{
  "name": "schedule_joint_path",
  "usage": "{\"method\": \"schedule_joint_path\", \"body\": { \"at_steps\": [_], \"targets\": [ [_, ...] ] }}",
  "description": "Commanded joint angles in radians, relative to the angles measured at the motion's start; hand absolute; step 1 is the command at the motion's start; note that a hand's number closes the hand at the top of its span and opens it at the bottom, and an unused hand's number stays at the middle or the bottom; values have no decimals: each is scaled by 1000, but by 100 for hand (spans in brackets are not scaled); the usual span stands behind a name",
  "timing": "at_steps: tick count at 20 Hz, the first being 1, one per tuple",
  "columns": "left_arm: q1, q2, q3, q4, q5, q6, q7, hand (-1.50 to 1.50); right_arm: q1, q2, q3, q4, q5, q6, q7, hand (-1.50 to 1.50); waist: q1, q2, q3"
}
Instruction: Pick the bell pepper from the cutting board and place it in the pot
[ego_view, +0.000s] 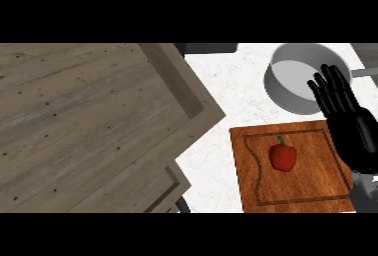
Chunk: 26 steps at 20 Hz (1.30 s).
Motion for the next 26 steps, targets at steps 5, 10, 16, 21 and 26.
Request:
{"method": "schedule_joint_path", "body": {
  "at_steps": [5, 10, 16, 21, 26],
  "targets": [
    [-95, -41, 102, -118, 92, 40, -74, 0, -76, -199, -146, 131, -231, 474, -70, 150, 28, 4, -43],
    [-108, -88, 134, -129, 159, 32, -94, 0, -13, -355, -177, 348, 173, 411, -306, -150, 21, 13, -43],
    [-105, -102, 140, -114, 150, 36, -118, 0, 19, -393, -161, 498, 366, 522, -782, -150, 11, 6, -45],
    [-89, -91, 152, -120, 167, 2, -96, 0, -51, -469, -113, 564, 541, 478, -795, -150, 13, 3, -47],
    [-84, -123, 124, -135, 124, 48, -98, 0, -53, -503, -11, 422, 668, 474, -636, -150, 1, -2, -49]
  ]
}}
